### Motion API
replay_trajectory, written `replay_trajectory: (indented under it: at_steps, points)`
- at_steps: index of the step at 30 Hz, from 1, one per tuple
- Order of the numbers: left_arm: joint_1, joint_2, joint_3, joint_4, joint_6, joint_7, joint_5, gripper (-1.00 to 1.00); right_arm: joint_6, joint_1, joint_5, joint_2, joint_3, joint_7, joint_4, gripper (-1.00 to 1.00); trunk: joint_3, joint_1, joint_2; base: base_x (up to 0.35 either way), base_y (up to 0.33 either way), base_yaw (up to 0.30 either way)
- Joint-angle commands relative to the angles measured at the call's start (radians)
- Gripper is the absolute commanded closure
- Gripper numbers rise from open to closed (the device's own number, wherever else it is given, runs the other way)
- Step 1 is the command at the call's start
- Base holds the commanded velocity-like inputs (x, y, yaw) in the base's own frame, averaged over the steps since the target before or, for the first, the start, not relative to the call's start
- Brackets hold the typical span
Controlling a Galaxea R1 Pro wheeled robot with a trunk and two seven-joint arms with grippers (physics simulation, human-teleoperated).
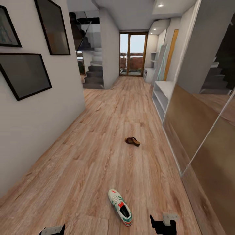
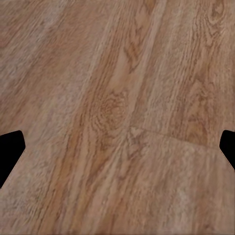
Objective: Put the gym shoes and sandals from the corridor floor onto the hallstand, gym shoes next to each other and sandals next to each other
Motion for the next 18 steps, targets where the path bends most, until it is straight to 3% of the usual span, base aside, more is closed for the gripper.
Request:
replay_trajectory:
  at_steps: [1, 9, 18]
  points:
    - [-0.001, 0.0, 0.005, 0.001, -0.002, -0.009, 0.006, -1.0, -0.003, -0.001, -0.01, -0.001, 0.008, -0.001, 0.0, -1.0, -0.001, 0.0, 0.0, 0.151, -0.092, 0.049]
    - [-0.001, -0.001, 0.005, 0.001, -0.002, -0.009, 0.006, -1.0, -0.003, -0.001, -0.01, -0.001, 0.008, -0.001, 0.0, -1.0, -0.001, 0.0, 0.0, 0.2, -0.141, 0.013]
    - [-0.001, -0.001, 0.005, 0.001, -0.002, -0.009, 0.006, -1.0, -0.003, -0.001, -0.01, -0.001, 0.008, -0.001, 0.0, -1.0, -0.001, 0.0, 0.0, 0.043, -0.033, 0.001]
